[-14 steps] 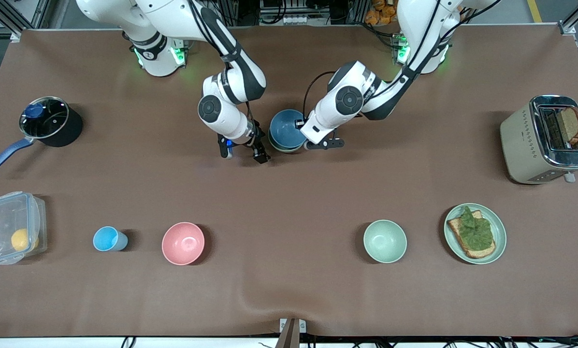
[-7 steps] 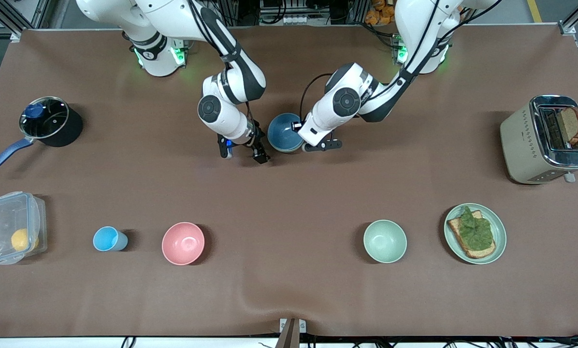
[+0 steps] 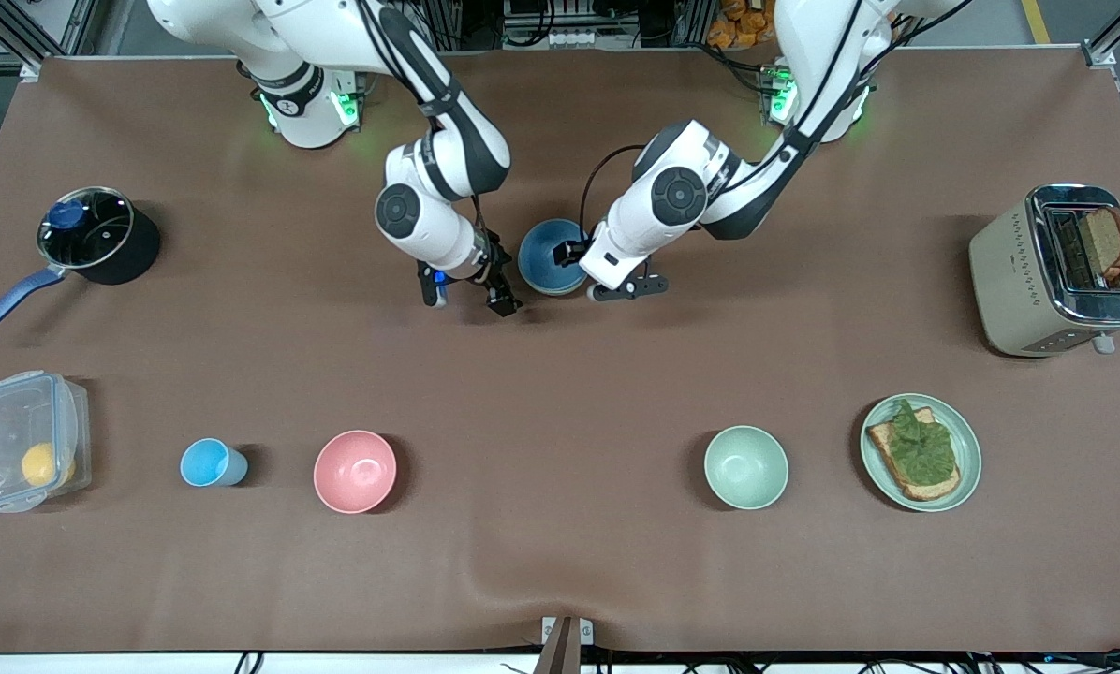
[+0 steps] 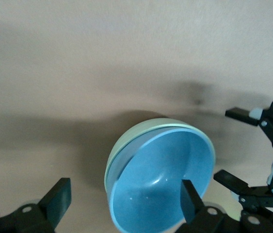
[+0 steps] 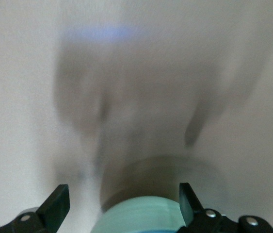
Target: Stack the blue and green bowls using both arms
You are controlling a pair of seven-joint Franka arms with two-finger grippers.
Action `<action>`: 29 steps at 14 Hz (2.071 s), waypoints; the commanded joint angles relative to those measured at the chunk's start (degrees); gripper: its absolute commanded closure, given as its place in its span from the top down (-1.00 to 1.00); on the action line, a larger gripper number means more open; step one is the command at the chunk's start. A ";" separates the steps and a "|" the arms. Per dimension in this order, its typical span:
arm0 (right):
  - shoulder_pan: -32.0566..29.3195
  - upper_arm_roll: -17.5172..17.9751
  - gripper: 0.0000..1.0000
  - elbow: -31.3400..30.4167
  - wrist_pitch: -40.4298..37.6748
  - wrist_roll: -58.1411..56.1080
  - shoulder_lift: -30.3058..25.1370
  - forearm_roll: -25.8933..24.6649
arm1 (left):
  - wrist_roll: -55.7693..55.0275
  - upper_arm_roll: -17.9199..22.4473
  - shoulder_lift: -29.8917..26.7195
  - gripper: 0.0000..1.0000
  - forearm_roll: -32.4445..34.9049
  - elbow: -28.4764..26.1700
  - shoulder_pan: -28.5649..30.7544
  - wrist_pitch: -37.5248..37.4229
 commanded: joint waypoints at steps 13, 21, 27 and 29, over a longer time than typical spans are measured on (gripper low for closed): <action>-9.48 -14.91 1.00 -1.33 -32.94 -12.77 -14.94 -19.07 | 2.42 0.80 -15.96 1.00 13.54 17.44 26.62 -29.75; -47.70 4.94 1.00 11.65 -54.90 -47.29 -16.53 -33.66 | 13.92 3.67 -21.85 1.00 14.15 14.98 31.02 -34.22; -55.04 7.42 1.00 22.12 -59.23 -58.41 -16.53 -38.76 | 26.86 23.56 -27.39 1.00 13.89 13.40 15.73 -38.45; -53.82 7.59 1.00 25.28 -60.02 -58.41 -17.05 -38.76 | 29.14 23.65 -29.41 1.00 13.89 13.49 15.64 -39.41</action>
